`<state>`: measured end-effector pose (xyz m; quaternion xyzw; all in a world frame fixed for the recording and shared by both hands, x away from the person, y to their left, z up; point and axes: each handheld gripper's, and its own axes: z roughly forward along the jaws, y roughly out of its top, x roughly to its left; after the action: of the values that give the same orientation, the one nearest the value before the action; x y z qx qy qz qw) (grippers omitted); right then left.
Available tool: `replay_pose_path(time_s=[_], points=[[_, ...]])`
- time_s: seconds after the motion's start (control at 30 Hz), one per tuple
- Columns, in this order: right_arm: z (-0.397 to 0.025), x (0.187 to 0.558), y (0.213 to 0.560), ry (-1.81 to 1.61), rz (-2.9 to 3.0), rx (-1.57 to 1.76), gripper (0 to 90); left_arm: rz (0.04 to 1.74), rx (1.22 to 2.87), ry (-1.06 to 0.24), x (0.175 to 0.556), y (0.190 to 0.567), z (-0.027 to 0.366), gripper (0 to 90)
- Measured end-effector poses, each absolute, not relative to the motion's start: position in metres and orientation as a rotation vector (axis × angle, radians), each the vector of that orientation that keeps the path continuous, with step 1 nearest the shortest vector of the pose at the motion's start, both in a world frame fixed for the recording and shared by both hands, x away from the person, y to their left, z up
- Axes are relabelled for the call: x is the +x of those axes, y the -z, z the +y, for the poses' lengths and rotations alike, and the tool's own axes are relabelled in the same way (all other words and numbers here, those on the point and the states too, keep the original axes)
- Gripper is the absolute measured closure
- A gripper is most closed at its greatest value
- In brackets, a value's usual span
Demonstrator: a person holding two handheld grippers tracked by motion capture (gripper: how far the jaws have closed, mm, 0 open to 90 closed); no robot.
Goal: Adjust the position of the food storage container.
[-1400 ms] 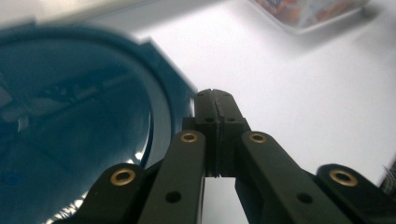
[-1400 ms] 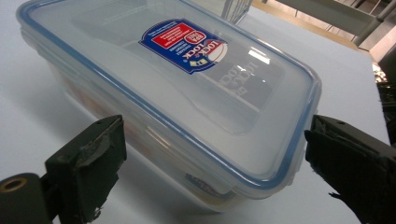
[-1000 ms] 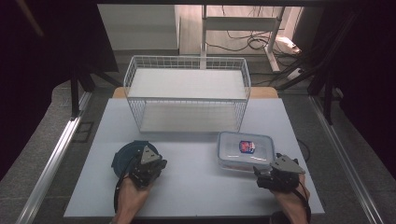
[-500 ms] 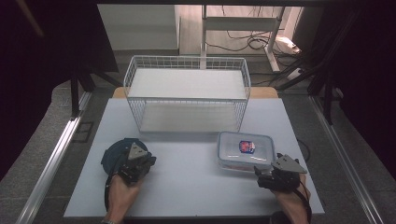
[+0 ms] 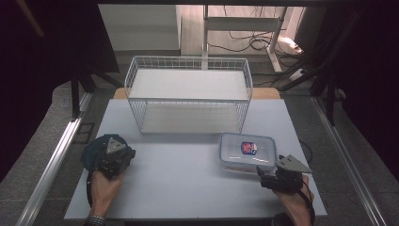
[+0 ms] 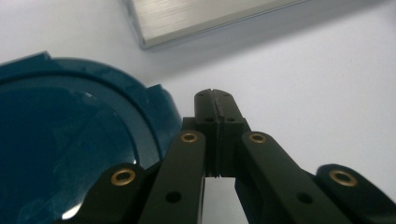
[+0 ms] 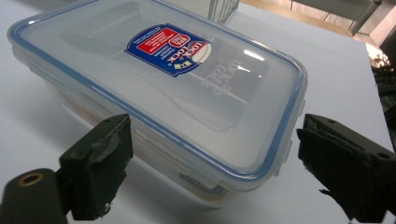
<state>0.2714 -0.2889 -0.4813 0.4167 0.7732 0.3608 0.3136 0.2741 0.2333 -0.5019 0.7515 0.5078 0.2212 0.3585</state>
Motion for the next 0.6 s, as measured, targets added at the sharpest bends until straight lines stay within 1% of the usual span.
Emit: replay_pose_path(time_s=[0.03,0.1,0.17,0.2,0.23,0.27,0.3,0.33,0.37,0.4,0.43,0.47,0.5,0.6], points=[[-0.289,0.271,0.481,-0.951,2.039,1.099,11.5,1.31,1.939,-0.571,0.274,0.502,0.233,90.0],[-0.29,0.271,0.479,-0.983,2.054,1.117,23.1,1.267,1.902,-0.511,0.272,0.504,0.234,90.0],[-0.291,0.271,0.477,-0.992,2.057,1.124,27.4,1.232,1.899,-0.49,0.27,0.504,0.23,89.6],[-0.292,0.271,0.475,-0.981,2.061,1.13,33.5,1.212,1.894,-0.473,0.269,0.504,0.228,80.5],[-0.292,0.271,0.475,-0.981,2.061,1.13,33.5,1.2,1.896,-0.452,0.269,0.504,0.225,80.5],[-0.296,0.272,0.471,-0.972,2.055,1.146,44.0,1.176,1.906,-0.417,0.269,0.506,0.221,75.9],[-0.296,0.272,0.471,-0.972,2.055,1.146,44.0,1.176,1.906,-0.417,0.269,0.506,0.221,73.3],[-0.298,0.273,0.468,-0.981,2.053,1.157,49.8,1.172,1.914,-0.408,0.269,0.507,0.218,70.1],[-0.301,0.274,0.466,-0.985,2.049,1.165,55.2,1.169,1.931,-0.398,0.27,0.509,0.216,70.1],[-0.306,0.278,0.461,-0.981,2.039,1.178,65.8,1.174,1.946,-0.394,0.271,0.513,0.213,61.1],[-0.306,0.278,0.461,-0.981,2.039,1.178,65.8,1.174,1.946,-0.394,0.271,0.513,0.213,57.2],[-0.31,0.284,0.458,-0.964,2.03,1.19,76.0,1.182,1.945,-0.384,0.272,0.514,0.212,54.4],[-0.31,0.284,0.458,-0.964,2.03,1.19,76.0,1.174,1.945,-0.375,0.273,0.514,0.211,54.4],[-0.32,0.305,0.459,-0.89,2.03,1.233,89.3,1.143,1.928,-0.374,0.273,0.514,0.207,45.1]])
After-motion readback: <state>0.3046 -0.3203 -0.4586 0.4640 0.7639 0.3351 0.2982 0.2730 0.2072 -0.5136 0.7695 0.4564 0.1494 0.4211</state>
